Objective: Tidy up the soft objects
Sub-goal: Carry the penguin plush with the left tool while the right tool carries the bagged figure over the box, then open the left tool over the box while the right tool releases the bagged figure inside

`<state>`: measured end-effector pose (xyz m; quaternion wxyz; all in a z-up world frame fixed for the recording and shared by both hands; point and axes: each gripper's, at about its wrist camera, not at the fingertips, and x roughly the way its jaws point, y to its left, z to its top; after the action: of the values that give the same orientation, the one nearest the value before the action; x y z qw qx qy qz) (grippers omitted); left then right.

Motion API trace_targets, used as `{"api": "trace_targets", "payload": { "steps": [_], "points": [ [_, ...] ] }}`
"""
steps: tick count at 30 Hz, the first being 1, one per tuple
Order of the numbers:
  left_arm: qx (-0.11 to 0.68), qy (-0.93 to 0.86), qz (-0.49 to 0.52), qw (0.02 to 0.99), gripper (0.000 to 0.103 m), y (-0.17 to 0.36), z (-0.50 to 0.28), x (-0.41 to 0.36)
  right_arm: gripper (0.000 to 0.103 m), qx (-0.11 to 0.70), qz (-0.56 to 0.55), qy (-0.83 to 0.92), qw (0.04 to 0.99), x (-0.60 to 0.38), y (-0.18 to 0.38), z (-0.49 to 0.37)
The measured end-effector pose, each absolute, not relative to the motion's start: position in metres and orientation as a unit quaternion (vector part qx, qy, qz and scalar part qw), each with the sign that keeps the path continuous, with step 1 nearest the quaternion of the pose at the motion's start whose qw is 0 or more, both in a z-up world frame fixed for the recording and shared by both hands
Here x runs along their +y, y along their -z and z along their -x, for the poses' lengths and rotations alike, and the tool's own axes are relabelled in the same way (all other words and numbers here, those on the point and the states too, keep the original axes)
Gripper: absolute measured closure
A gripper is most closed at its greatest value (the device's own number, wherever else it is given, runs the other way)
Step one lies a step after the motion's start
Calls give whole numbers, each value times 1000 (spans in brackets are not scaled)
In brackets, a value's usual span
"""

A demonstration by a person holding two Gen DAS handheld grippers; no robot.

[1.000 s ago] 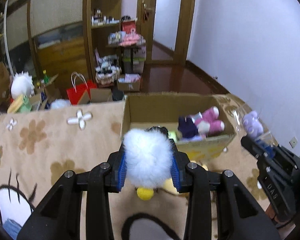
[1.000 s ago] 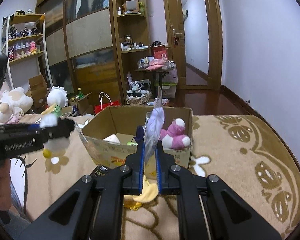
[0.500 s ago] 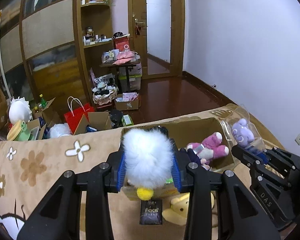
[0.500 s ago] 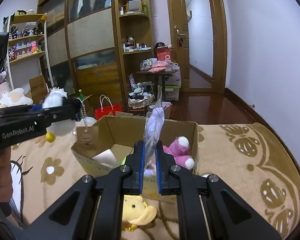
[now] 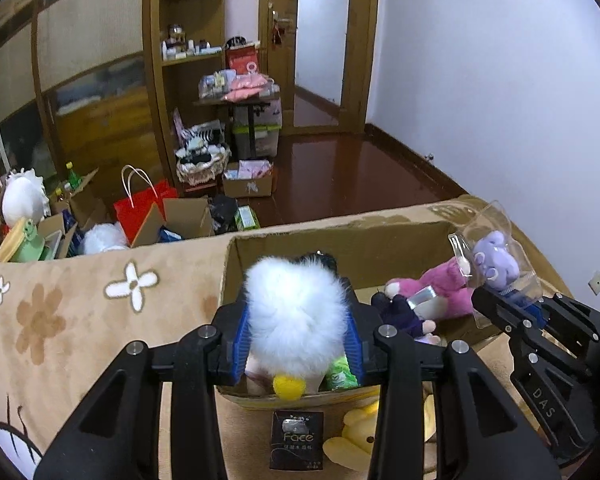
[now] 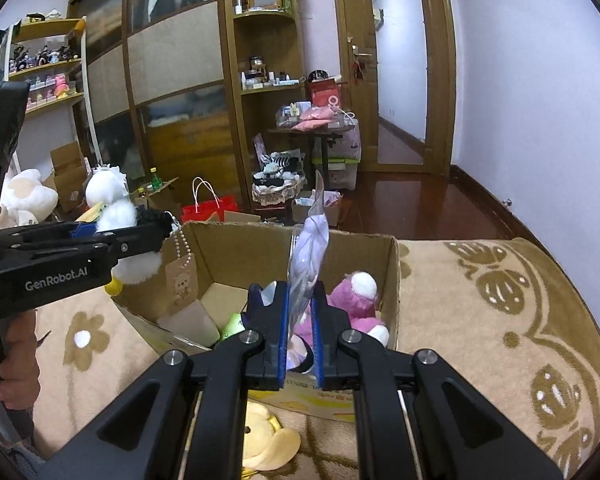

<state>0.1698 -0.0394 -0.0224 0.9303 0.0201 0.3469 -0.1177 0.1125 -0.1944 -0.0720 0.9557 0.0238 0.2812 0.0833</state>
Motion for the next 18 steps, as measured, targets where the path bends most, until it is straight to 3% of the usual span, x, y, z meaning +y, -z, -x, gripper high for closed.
{"api": "trace_targets", "payload": {
  "steps": [10, 18],
  "points": [
    [383, 114, -40, 916, 62, 44, -183, -44, 91, 300, -35, -74, 950, -200, 88, -122],
    [399, 110, -51, 909, 37, 52, -187, -44, 90, 307, -38, -82, 947, -201, 94, -124]
  ]
}}
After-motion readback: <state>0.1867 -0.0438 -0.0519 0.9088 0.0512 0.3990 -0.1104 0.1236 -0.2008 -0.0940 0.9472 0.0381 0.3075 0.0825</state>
